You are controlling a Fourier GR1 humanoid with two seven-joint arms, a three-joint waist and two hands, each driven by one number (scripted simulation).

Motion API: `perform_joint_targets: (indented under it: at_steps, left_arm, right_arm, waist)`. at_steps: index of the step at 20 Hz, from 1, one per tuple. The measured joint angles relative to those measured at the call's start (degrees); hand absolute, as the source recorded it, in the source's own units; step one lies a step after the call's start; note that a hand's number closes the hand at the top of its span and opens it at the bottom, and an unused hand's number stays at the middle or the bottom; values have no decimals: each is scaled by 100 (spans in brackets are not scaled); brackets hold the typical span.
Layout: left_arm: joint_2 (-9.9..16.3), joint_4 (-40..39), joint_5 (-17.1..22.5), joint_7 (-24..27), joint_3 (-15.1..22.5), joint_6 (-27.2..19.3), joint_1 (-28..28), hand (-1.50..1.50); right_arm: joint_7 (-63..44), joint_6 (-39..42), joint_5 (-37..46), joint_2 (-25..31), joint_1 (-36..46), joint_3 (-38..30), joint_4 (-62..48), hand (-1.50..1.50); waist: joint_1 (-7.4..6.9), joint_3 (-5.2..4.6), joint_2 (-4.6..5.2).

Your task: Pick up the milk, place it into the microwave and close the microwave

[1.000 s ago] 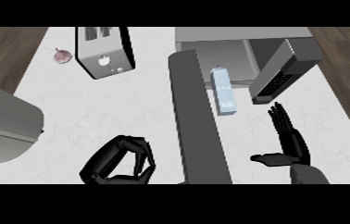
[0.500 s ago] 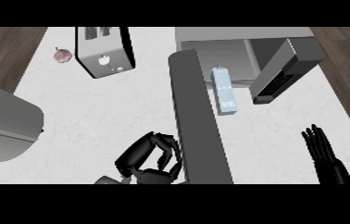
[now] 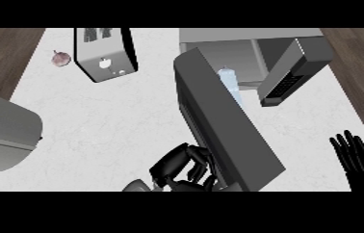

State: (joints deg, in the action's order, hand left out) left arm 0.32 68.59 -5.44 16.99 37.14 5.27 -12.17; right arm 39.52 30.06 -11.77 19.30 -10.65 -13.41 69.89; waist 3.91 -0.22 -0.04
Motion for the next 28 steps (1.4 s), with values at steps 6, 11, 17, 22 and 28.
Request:
perform_joint_targets:
  at_steps: [6, 11, 17, 22, 28]
  left_arm:
    - [41, -280, 721, -350, 942, -1077, -622, 150]
    - [95, -423, 1185, -506, 1502, -2006, -1098, 150]
    - [86, -574, 1690, -644, 1864, -2862, -1736, 150]
    - [30, -655, 2174, -606, 1847, -3481, -2198, 150]
    - [7, -970, 2690, -496, 1717, -3988, -2759, 150]
  right_arm:
    - [-631, 382, -690, 209, -232, 218, 1000, -150]
    - [-1066, 516, -1104, 297, -209, 430, 1714, -150]
    - [-1505, 652, -1467, 415, -150, 651, 2363, -150]
    - [-1749, 761, -1717, 531, -149, 743, 2708, -150]
    - [-2033, 740, -2020, 623, -135, 799, 3073, -150]
  waist:
    - [156, -3, 25]
    - [299, -6, 52]
    - [484, -10, 96]
    - [646, -15, 137]
    - [795, -16, 187]
